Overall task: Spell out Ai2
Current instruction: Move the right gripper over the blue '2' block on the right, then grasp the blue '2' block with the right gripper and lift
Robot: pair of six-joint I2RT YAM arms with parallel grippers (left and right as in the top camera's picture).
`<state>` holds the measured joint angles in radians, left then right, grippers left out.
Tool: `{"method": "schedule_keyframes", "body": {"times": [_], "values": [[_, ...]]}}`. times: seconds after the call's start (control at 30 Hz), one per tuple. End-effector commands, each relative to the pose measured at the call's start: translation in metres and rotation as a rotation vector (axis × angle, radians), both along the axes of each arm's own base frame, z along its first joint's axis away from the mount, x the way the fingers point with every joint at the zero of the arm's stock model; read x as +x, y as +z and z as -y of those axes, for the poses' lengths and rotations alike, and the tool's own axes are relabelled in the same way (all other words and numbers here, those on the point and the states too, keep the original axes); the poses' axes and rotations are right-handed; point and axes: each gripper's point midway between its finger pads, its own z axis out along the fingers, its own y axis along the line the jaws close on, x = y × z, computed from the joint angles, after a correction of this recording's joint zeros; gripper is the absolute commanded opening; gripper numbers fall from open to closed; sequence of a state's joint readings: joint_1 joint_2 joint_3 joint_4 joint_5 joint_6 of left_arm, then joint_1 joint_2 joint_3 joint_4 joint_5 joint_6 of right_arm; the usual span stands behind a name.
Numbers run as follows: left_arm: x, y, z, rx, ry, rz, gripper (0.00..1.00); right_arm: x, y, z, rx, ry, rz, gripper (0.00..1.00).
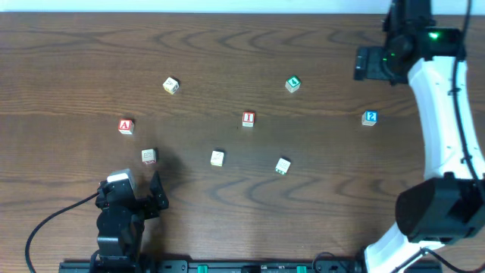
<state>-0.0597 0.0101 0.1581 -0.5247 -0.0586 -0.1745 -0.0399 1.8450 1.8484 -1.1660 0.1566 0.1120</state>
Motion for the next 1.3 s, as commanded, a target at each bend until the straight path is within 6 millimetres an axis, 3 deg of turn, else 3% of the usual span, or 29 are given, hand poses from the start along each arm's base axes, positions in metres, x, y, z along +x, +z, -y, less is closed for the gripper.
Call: {"method": "schedule_keyframes", "body": {"times": [0.0, 0.2, 0.33, 0.5, 0.6, 0.97, 1.27], "values": [[0.000, -0.006, -0.001, 0.016, -0.003, -0.009, 0.95, -0.006, -0.001, 0.019, -0.007, 0.033, -0.020, 0.99], [0.000, -0.006, -0.001, 0.016, -0.003, -0.009, 0.95, -0.015, -0.014, 0.043, 0.046, -0.025, -0.041, 0.98], [0.000, -0.006, -0.001, 0.016, -0.003, -0.009, 0.95, -0.024, -0.046, 0.045, 0.081, -0.036, -0.090, 0.95], [0.000, -0.006, -0.001, 0.016, -0.003, -0.009, 0.95, -0.041, -0.096, 0.031, 0.151, -0.015, -0.162, 0.95], [0.000, -0.006, -0.001, 0.016, -0.003, -0.009, 0.96, -0.048, -0.113, 0.027, 0.160, 0.025, -0.188, 0.95], [0.000, -0.006, -0.001, 0.016, -0.002, -0.009, 0.96, -0.051, -0.133, 0.020, 0.136, 0.131, -0.199, 0.85], [0.000, -0.006, -0.001, 0.016, -0.003, -0.009, 0.95, -0.039, -0.141, 0.022, 0.109, 0.167, -0.141, 0.77]]}}
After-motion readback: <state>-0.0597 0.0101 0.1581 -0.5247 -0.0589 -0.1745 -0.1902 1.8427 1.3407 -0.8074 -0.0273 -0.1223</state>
